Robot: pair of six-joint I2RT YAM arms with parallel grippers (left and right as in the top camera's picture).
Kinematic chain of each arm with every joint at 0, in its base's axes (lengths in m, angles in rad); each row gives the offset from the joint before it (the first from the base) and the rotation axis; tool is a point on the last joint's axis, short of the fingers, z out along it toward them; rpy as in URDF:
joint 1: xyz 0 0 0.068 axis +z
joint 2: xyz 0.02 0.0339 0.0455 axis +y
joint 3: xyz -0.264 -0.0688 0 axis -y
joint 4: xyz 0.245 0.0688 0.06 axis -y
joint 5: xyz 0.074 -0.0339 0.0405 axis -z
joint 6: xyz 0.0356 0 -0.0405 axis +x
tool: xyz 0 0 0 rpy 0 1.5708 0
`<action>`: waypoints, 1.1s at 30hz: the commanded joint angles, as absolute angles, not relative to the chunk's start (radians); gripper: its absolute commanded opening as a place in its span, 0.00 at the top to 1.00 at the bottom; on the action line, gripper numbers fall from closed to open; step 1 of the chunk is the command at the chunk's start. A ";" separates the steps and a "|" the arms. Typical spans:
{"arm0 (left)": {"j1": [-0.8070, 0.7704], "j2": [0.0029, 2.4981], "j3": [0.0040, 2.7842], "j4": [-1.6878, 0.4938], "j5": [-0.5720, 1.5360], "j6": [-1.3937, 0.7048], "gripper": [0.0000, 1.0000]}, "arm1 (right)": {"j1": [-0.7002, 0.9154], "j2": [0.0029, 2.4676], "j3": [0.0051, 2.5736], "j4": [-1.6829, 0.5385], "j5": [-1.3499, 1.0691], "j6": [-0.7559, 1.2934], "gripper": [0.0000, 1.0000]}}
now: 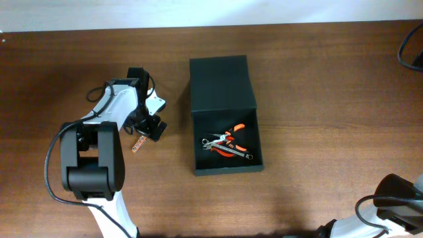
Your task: Pack container
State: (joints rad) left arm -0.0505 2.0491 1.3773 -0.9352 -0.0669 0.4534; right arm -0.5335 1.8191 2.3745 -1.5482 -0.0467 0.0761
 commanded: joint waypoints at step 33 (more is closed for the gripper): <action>-0.046 2.069 1.212 -0.905 -0.022 0.379 0.68 | -0.537 1.826 2.371 -1.549 -0.041 0.083 0.01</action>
State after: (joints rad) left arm -0.0437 1.9911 1.2789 -0.9009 -0.0368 0.3779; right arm -0.5335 1.8191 2.3745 -1.5482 -0.0460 0.0757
